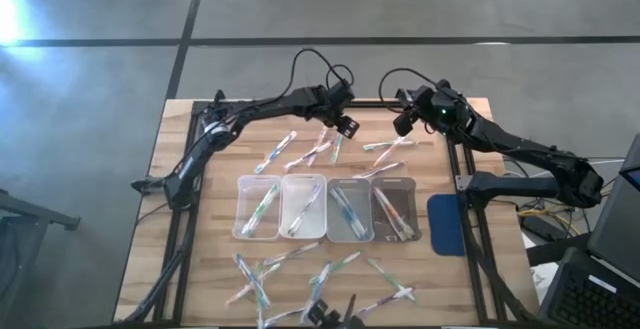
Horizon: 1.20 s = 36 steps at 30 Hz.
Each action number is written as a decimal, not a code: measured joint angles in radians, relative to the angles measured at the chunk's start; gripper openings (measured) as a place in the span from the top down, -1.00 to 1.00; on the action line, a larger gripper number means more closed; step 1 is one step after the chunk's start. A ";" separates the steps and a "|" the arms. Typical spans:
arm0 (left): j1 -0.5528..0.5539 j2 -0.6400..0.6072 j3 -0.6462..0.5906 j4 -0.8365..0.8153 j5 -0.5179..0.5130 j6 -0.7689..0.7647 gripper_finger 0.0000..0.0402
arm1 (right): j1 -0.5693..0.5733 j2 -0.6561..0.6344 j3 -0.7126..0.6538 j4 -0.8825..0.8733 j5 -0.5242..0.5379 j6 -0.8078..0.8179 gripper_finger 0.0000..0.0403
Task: Pick & Place Toothbrushes
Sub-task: Put the green toothbrush into the transparent bin
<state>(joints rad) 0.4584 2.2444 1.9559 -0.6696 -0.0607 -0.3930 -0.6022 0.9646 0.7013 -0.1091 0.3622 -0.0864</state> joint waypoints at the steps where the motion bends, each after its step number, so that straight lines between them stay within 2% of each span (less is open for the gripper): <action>1: -0.001 0.000 -0.015 0.008 0.000 -0.009 0.05 | 0.000 0.000 0.000 -0.001 0.000 0.006 0.26; 15: -0.032 -0.001 -0.173 0.121 0.013 -0.090 0.05 | 0.000 0.000 -0.002 -0.017 -0.004 0.035 0.13; 22: -0.048 -0.003 -0.173 0.119 -0.017 -0.093 0.07 | 0.000 0.000 -0.002 -0.023 -0.005 0.050 0.09; 27: -0.052 -0.003 -0.176 0.116 -0.019 -0.097 0.14 | 0.000 0.000 -0.002 -0.027 -0.005 0.054 0.10; 36: -0.054 -0.003 -0.176 0.094 0.006 -0.109 0.38 | 0.000 0.000 -0.002 -0.034 -0.005 0.054 0.26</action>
<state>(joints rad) 0.4040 2.2417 1.7794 -0.5761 -0.0544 -0.5023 -0.6022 0.9642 0.6992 -0.1432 0.3576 -0.0326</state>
